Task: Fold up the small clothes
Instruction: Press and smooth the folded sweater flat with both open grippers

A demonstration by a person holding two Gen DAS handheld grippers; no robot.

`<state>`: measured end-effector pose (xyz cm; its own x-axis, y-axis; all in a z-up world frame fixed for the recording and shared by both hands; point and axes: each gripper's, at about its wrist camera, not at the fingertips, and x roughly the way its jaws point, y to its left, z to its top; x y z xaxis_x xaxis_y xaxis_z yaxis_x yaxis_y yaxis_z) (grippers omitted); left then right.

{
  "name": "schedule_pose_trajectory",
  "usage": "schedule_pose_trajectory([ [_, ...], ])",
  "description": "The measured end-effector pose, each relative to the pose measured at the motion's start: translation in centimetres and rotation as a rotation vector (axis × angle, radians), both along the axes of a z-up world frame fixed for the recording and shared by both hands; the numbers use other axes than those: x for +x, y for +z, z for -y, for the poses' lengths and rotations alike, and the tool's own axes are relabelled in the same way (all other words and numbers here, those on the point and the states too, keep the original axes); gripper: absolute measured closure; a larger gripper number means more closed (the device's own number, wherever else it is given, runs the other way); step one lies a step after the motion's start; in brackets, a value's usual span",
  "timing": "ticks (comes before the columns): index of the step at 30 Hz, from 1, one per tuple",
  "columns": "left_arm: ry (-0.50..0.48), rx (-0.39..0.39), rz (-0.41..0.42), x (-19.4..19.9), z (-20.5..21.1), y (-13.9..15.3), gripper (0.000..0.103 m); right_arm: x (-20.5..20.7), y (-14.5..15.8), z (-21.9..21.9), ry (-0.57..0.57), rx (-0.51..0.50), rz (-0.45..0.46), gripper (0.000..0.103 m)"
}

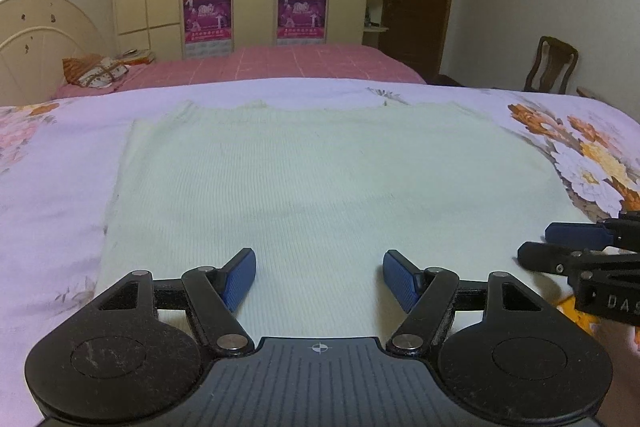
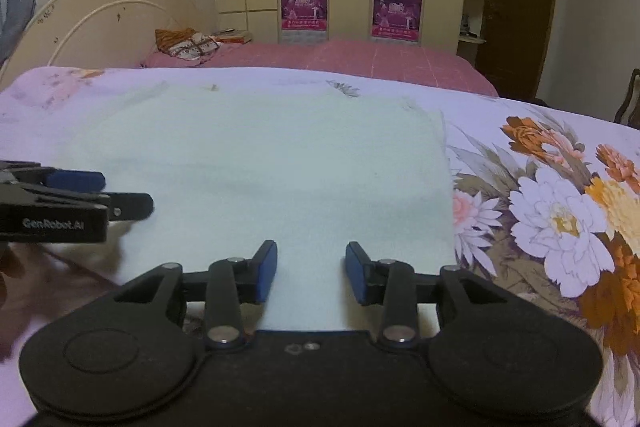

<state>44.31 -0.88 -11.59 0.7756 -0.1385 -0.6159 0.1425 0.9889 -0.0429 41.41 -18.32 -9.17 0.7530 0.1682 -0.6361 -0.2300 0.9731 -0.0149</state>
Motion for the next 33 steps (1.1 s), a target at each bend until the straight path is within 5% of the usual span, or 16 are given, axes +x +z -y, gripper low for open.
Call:
schedule_pose_trajectory([
  [12,-0.014,0.017,-0.013,-2.3,0.5,0.1,0.033,-2.4,0.0,-3.1,0.052,-0.021,-0.014,0.066],
  [23,0.062,0.018,-0.004,-4.8,-4.5,-0.7,0.033,-2.7,-0.4,3.5,-0.092,-0.037,-0.03,0.066],
  [33,0.108,0.026,-0.018,-5.2,-5.8,-0.9,0.033,-3.5,0.2,4.0,-0.127,-0.041,-0.025,0.066],
])
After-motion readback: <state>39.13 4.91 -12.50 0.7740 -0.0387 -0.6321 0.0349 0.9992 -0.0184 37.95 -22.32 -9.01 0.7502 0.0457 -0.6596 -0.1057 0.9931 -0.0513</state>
